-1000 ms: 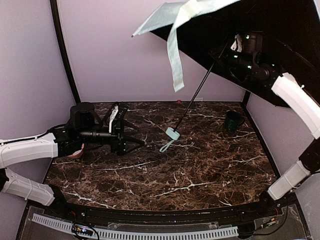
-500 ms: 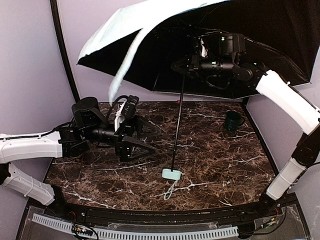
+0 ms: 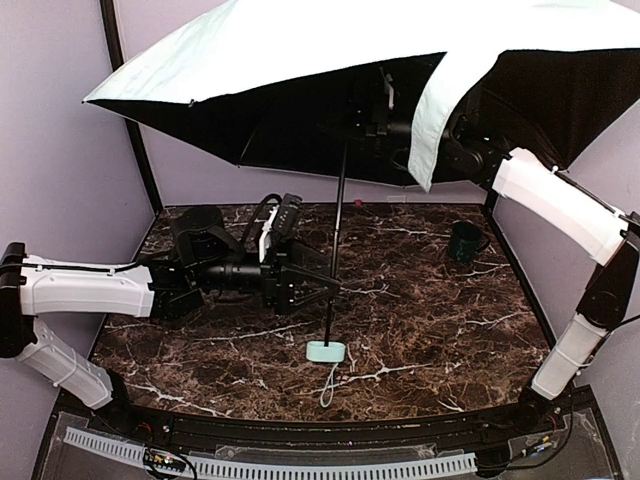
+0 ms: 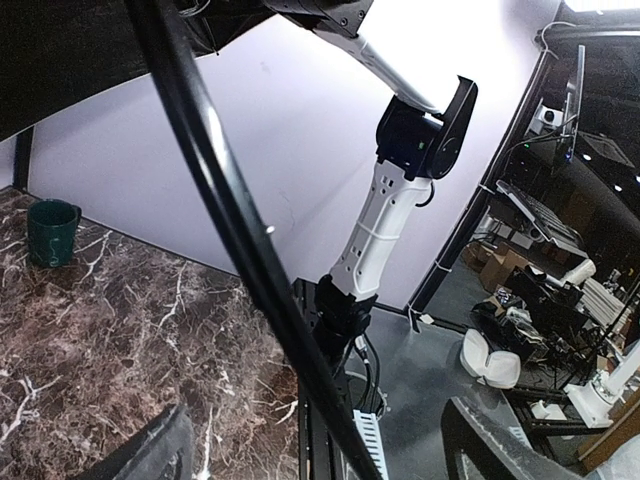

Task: Put away the umbrella

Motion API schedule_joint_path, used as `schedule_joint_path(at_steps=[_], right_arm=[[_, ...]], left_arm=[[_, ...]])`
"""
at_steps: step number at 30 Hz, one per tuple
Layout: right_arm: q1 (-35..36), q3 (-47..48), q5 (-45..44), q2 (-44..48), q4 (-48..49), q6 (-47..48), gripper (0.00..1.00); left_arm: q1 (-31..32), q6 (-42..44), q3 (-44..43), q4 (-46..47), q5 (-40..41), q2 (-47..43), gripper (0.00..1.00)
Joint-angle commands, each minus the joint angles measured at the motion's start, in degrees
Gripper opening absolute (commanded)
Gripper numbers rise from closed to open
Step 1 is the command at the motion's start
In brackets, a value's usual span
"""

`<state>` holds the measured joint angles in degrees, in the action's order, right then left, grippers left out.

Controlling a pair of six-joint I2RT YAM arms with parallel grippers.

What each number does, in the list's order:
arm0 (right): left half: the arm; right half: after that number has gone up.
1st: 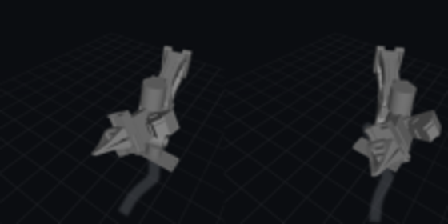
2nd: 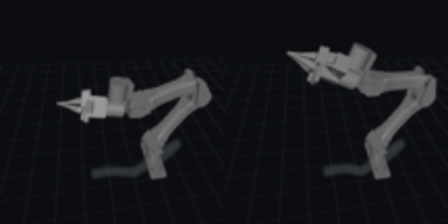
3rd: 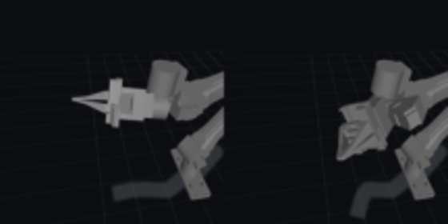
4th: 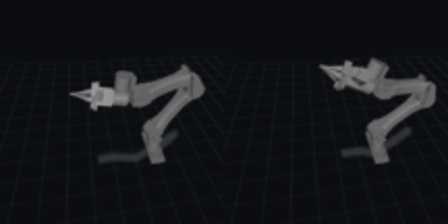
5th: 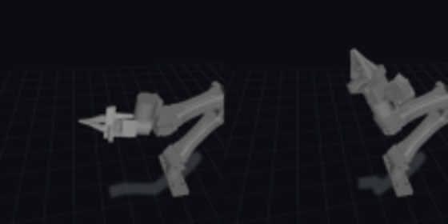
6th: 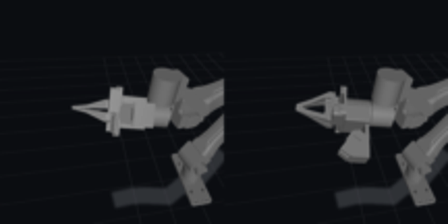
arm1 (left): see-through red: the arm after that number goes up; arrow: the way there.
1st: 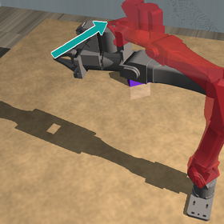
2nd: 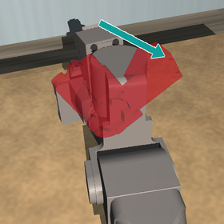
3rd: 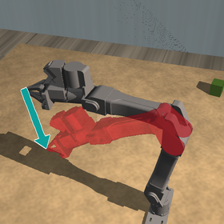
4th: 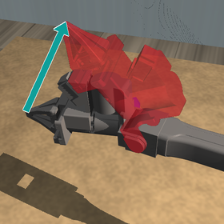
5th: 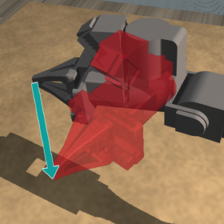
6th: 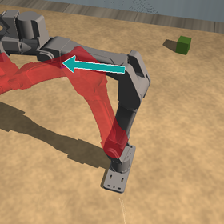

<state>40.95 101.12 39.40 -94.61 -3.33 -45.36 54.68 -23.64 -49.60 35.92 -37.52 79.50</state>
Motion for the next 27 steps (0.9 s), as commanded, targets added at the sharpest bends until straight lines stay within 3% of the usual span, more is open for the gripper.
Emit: schedule_joint_path(at_steps=[1,6,10,20,22,25,27], right_arm=[[0.74,-0.11,4.35,1.09,8.82,-0.22,0.0],[0.96,-0.63,6.86,1.31,9.11,0.28,0.0],[1.02,-1.84,8.37,1.27,12.14,-1.2,0.0],[1.12,-3.53,6.2,1.97,12.75,0.03,0.0],[1.07,-3.56,4.5,2.33,11.06,0.75,0.01],[1.08,-4.37,-4.8,3.79,6.32,2.46,0.29],[1.22,-6.76,-13.18,6.47,4.66,2.5,0.39]], left_arm=[[0.51,-1.75,-1.77,4.5,0.46,1.0,0.83],[1.91,-1.51,-2.59,5.73,-1.54,2.52,0.68],[2.99,-2.21,-3.25,8.25,-2.82,3.79,0.64],[3.42,-4.56,-2.49,12.82,-4.32,4.22,0.04],[3.42,-4.21,-2.47,11.4,-2.84,3.82,0.0],[3.46,-3.54,-2.84,5.86,5.4,2.09,0.0],[3.57,-2.53,-3.88,-0.78,13.22,0.54,0.0]])
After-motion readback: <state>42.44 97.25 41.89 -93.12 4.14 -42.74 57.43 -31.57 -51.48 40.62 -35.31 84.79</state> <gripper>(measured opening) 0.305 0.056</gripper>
